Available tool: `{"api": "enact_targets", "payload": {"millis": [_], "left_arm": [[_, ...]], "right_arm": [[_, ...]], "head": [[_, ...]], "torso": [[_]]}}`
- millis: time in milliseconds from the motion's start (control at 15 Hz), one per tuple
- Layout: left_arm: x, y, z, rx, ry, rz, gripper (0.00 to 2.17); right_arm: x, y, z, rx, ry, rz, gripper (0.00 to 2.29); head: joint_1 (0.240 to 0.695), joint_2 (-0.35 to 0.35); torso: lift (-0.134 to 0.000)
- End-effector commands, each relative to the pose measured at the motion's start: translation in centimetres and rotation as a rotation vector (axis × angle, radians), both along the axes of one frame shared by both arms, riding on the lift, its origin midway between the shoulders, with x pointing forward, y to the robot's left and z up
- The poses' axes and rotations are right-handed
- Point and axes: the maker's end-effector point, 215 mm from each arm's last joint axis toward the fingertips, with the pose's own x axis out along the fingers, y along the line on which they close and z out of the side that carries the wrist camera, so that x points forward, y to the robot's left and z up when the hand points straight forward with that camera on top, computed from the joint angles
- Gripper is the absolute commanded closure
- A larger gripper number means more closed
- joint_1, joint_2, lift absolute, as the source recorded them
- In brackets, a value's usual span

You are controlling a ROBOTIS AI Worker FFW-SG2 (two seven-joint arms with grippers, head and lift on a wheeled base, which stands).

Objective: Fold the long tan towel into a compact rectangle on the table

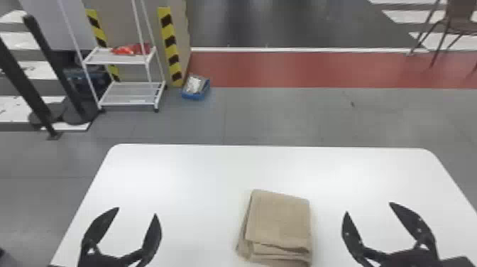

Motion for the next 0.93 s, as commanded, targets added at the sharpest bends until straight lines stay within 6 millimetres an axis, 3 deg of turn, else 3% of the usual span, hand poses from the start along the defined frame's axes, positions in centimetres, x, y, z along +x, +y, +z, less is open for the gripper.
{"api": "enact_targets", "payload": {"millis": [0,867], "left_arm": [[-0.03,-0.03,0.11,-0.003,-0.001,0.002,0.14],[0.25,-0.41,-0.04,-0.008,0.009,-0.007,0.14]], "right_arm": [[0.02,0.09,-0.27,0.001,0.011,-0.001,0.08],[0.39,0.92,-0.61,-0.017,0.024,0.007,0.08]], "head": [[0.695,0.024],[0.695,0.036]], "torso": [[0.000],[0.000]]}}
